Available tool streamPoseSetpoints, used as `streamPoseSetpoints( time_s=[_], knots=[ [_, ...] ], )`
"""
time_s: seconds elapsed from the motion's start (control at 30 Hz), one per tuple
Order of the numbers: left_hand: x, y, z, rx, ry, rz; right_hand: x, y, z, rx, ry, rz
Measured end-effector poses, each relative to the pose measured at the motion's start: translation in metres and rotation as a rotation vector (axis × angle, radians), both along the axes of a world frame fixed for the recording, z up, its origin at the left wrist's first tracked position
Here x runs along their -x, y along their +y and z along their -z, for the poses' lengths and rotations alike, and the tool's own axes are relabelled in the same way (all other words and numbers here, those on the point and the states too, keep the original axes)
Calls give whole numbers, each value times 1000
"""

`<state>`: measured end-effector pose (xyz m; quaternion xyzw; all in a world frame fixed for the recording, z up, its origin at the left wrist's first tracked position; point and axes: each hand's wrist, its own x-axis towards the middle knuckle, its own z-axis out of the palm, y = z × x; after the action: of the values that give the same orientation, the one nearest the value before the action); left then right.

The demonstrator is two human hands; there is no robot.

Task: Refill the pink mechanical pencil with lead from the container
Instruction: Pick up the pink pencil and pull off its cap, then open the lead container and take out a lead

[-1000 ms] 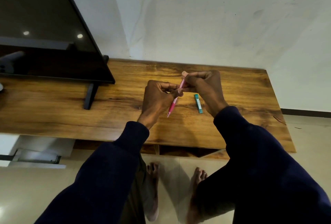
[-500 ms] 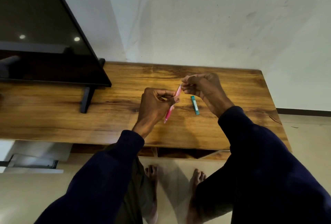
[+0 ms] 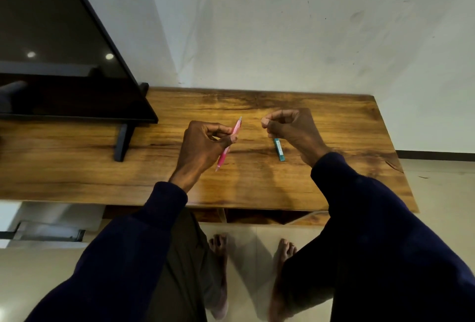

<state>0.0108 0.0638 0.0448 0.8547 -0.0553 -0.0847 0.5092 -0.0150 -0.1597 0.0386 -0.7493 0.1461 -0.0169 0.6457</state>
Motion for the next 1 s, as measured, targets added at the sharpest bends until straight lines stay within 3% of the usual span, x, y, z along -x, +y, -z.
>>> streamPoseSetpoints(
  time_s=[0.33,0.53,0.73,0.87,1.0],
  knots=[
    [-5,3,20,-151,25,35,-42,16,40,555,120,-138],
    [-7,1,28,-152,56,35,-41,17,58,670,59,-148],
    [-8,-1,33,-165,69,25,-32,14,55,653,-61,-111],
    [-8,-3,33,-176,61,30,-29,16,42,484,-156,-127],
    [-7,-6,33,-173,59,35,-28,21,34,314,-129,-179]
  ],
)
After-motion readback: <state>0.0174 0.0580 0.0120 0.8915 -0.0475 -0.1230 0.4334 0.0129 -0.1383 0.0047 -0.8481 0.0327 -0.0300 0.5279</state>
